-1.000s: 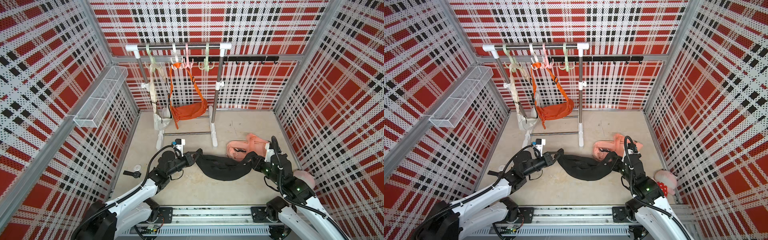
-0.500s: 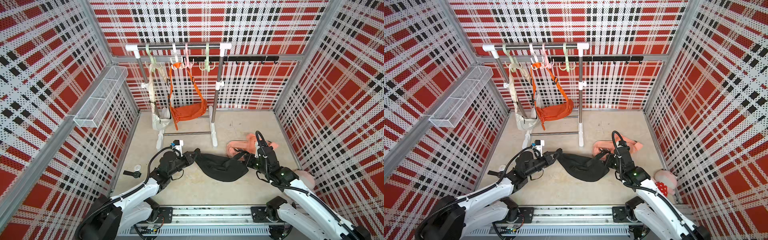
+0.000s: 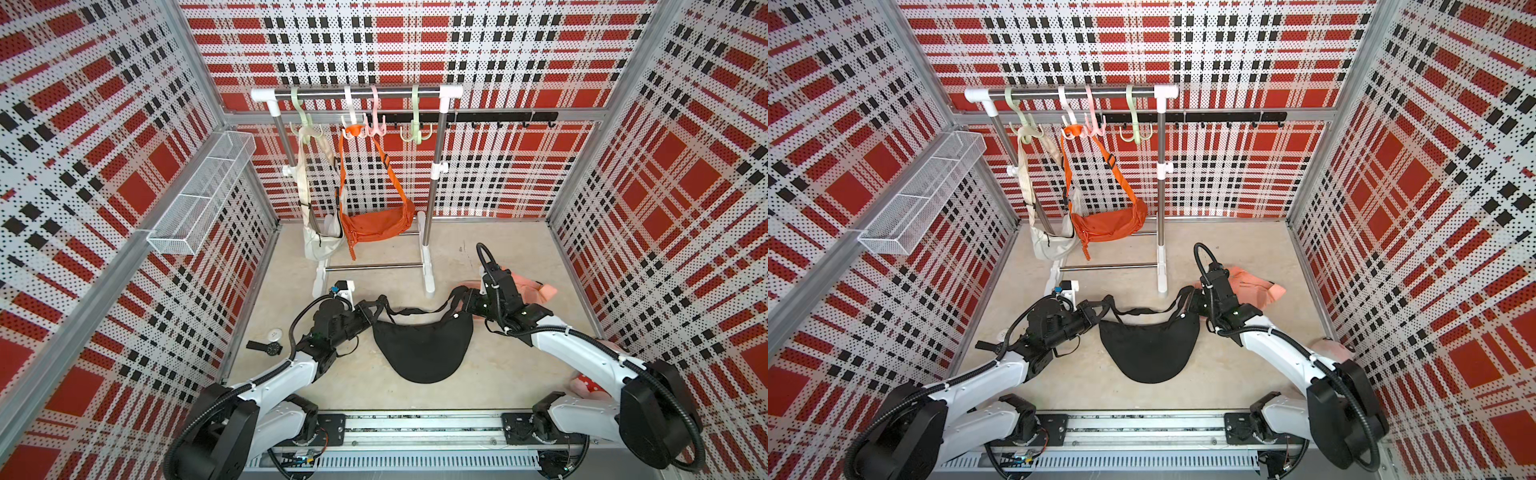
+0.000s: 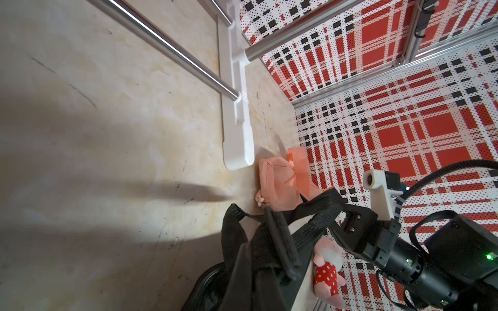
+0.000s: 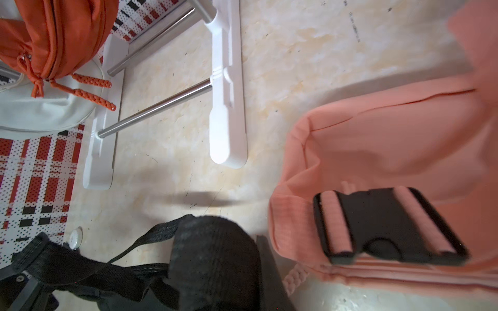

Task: Take the bag off the hook
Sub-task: Place the bag at the center of the board.

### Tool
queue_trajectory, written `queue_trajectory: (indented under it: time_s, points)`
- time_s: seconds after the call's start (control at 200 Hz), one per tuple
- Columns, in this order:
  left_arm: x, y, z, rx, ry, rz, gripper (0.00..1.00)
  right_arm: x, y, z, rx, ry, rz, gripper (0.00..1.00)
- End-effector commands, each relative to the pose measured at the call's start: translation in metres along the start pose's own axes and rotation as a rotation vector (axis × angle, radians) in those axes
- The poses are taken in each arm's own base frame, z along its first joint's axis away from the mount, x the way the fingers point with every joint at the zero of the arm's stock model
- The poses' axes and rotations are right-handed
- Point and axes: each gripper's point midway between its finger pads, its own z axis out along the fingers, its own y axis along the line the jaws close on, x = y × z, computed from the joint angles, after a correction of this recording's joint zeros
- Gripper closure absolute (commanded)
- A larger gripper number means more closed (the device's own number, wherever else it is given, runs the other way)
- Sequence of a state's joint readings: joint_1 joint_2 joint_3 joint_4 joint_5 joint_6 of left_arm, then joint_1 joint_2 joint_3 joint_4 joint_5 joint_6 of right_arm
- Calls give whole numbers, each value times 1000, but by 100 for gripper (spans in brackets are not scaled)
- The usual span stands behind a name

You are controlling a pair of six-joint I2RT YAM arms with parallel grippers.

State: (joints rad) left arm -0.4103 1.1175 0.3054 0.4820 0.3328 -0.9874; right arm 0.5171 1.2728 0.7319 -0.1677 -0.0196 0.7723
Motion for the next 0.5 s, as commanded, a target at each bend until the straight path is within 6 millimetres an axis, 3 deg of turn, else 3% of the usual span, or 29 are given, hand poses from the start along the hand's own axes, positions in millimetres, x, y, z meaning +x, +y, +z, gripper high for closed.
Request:
queue_trajectory:
  time_s: [0.0, 0.145, 0.496]
  points:
    - [2, 0, -1, 23, 7, 16, 100, -2, 15, 11, -49, -1, 1, 100]
    - [7, 5, 0, 21, 20, 7, 100, 4, 5, 18, -11, 8, -15, 100]
    - [20, -12, 23, 120, 93, -16, 100, -21, -47, 7, 162, -51, -45, 100]
